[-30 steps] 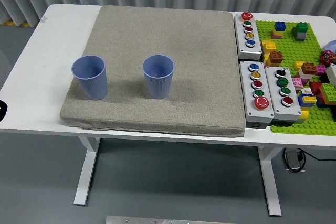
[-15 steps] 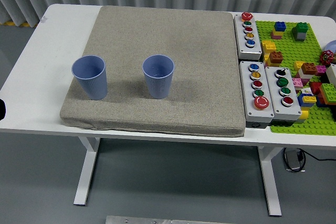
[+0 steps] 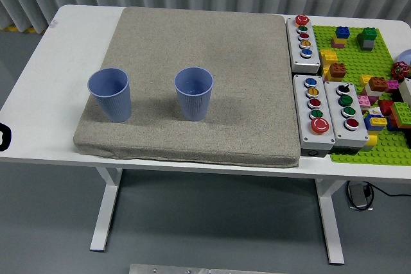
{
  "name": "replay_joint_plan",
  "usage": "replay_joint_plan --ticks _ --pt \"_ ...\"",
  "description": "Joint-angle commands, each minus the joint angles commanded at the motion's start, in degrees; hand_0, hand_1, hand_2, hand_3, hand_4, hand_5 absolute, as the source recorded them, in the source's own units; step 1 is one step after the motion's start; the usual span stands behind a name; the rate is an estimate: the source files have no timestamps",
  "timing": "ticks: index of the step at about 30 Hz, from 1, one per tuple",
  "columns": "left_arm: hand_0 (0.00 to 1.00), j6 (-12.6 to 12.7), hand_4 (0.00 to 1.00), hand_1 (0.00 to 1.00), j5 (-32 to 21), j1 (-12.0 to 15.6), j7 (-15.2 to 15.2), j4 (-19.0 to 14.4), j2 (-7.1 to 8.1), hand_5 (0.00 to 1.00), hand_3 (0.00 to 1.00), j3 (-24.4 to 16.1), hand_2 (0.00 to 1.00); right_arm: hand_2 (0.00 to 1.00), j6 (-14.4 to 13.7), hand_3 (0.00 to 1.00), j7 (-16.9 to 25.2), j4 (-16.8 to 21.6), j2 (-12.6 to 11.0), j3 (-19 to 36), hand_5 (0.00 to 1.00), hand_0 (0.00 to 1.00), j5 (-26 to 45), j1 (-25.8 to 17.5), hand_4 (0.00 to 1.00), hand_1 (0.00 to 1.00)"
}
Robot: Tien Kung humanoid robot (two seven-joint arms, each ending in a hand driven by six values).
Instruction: Pick cup pour cup place
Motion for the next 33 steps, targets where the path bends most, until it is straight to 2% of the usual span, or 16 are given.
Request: replay_joint_plan --ticks 33 --pt "0.846 0.7 0.861 0.850 2.9 0.4 0.3 -2.4 -0.74 0.998 0.962 -0.5 0.950 0.624 -0.2 0.623 0.5 -0.2 -0.3 -0.5 0.385 0.698 1.2 0.2 0.002 0.684"
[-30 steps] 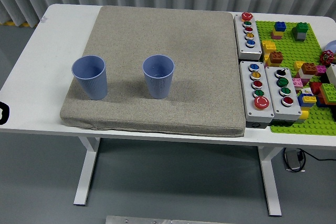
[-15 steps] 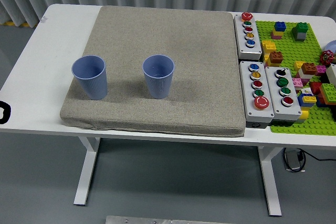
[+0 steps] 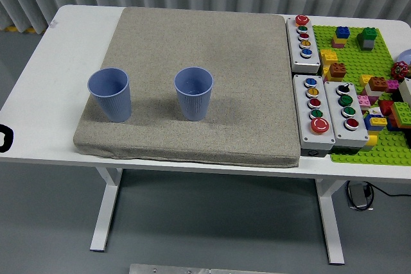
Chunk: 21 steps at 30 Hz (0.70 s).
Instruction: Pick cup pour cup place
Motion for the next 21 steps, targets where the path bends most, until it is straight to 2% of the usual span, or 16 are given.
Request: replay_joint_plan --ticks 21 --pt "0.846 0.3 0.894 0.849 1.0 1.0 0.2 -0.9 -0.13 0.998 0.962 0.2 0.949 0.623 -0.2 0.623 -0.1 0.1 -0.1 0.2 0.390 0.698 -0.2 0.0 0.002 0.685"
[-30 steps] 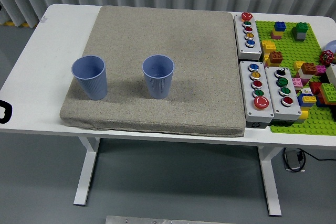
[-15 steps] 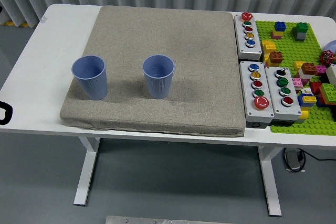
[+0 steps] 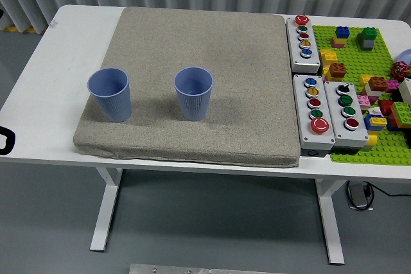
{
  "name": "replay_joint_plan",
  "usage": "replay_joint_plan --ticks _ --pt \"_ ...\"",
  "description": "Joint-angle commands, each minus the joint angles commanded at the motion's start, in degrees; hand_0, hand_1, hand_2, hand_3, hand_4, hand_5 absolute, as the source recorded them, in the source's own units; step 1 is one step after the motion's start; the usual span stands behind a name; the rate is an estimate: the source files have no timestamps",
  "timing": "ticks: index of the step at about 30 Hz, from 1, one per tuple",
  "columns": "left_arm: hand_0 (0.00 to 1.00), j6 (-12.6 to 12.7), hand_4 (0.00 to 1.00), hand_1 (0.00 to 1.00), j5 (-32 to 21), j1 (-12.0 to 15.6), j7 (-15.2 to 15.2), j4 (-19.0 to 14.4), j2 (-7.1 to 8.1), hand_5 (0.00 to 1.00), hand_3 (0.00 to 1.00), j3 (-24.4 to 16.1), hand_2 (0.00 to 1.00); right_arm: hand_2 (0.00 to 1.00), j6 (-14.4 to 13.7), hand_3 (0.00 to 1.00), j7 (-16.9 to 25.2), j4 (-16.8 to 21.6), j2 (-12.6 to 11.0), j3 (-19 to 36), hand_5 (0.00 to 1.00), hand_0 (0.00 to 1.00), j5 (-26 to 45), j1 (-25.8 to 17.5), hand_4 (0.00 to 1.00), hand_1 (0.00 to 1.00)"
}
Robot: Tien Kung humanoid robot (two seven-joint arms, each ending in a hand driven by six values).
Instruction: Pick cup pour cup place
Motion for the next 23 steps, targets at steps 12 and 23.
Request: replay_joint_plan --ticks 12,23 --pt "0.846 0.4 0.894 0.849 0.3 2.0 -0.1 -0.6 -0.73 0.998 0.960 0.8 0.950 0.624 0.4 0.624 -0.2 0.1 -0.2 0.9 0.392 0.698 -1.8 -0.7 0.002 0.685" --pt "0.845 0.2 0.894 0.849 1.0 2.5 -0.1 -1.0 -1.06 0.998 0.960 0.9 0.950 0.624 0.4 0.624 -0.2 0.1 -0.2 1.0 0.392 0.698 -1.8 -0.7 0.002 0.685"
